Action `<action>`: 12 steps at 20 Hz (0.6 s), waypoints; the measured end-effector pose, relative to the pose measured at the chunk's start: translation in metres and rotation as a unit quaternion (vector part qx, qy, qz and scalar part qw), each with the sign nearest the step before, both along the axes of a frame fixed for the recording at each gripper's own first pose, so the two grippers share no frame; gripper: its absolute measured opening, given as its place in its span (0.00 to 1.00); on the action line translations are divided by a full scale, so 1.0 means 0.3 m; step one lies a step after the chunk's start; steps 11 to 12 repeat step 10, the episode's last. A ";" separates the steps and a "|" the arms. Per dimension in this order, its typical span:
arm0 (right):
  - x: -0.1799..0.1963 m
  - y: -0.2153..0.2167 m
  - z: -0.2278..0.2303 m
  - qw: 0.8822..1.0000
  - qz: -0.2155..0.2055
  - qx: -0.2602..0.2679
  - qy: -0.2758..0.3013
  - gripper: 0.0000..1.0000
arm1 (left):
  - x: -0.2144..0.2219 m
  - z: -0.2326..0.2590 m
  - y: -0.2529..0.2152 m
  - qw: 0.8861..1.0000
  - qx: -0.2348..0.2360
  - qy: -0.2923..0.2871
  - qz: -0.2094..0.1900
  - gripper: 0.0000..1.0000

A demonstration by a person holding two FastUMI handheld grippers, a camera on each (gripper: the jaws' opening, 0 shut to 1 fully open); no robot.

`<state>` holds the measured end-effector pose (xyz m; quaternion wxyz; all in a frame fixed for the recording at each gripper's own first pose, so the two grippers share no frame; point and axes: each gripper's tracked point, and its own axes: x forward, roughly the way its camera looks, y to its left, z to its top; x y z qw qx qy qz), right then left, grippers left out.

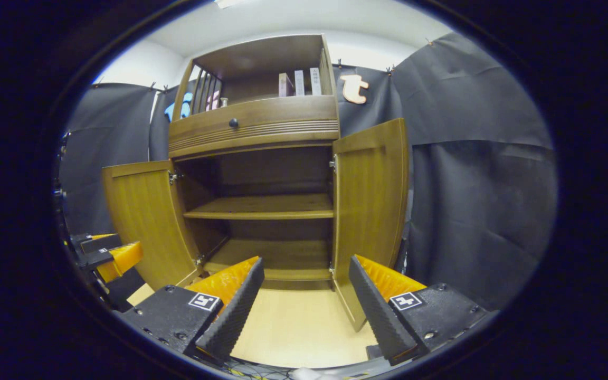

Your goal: Open the right door of the double-door shoe cabinet with the right hand, and open the left door with the left hand.

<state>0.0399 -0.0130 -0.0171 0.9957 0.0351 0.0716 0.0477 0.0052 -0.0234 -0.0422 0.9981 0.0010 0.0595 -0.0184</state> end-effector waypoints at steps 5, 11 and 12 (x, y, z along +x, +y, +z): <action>-0.006 0.004 0.013 1.000 -0.002 0.000 -0.006 1.00 | 0.005 0.054 0.013 1.000 0.010 -0.019 0.003 0.96; -0.015 0.019 0.007 1.000 -0.001 0.000 -0.008 1.00 | -0.011 0.080 0.015 0.999 0.015 -0.029 0.001 0.96; -0.015 0.019 0.007 1.000 -0.001 0.000 -0.008 1.00 | -0.011 0.080 0.015 0.999 0.015 -0.029 0.001 0.96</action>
